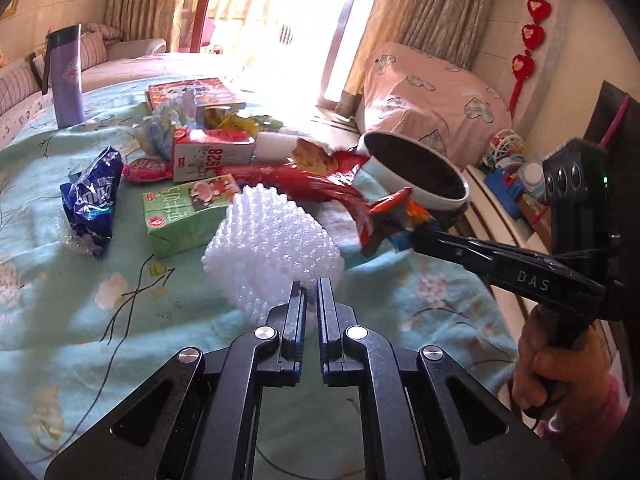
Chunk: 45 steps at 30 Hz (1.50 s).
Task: Collect trash
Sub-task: 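Carry the scrubber and chip bag in both tools over the black trash bin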
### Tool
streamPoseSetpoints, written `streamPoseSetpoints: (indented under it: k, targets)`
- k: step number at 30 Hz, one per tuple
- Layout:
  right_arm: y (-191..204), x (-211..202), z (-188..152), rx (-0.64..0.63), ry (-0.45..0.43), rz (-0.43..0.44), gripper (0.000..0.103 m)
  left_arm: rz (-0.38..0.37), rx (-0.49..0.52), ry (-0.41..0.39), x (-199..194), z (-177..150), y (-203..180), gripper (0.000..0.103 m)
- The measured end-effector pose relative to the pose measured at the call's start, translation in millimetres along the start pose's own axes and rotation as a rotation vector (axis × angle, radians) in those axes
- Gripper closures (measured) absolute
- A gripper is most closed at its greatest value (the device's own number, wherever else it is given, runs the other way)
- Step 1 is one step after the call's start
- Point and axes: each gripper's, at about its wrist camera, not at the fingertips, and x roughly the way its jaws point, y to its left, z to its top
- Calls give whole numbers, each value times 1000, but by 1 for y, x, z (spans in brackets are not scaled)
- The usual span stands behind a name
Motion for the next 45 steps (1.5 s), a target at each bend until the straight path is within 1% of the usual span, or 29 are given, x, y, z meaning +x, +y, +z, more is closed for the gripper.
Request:
streamPoseSetpoints:
  k: [8,12,17,24,29,33,37,41,45]
  targets:
    - [-13,-40,-9,47,-65,-14,103,-44,54,-17,-5,9,-26,98]
    - [-25,-53,-8,71,-105,-42,103,-71,87,-17,2,17,-43,98]
    - [-50,-63,-1,115,-126,-72,103,-94,135,-30,16,31,-65,98]
    - [-87,-71,15,163,-158,-134,103,-132,180,-21,50,63,-88,98]
    - [-114,-70,30,191,-166,-175,103,-142,177,-16,73,86,-102,98]
    - [-132,-68,44,201,-171,-196,103,-165,174,19,96,105,-114,98]
    - [-147,-67,54,205,-169,-210,103,-165,198,31,118,122,-128,98]
    - [-156,-64,65,199,-164,-230,103,-179,201,55,139,132,-134,98]
    - [-169,-56,73,211,-147,-239,102,-170,202,79,159,137,-136,98]
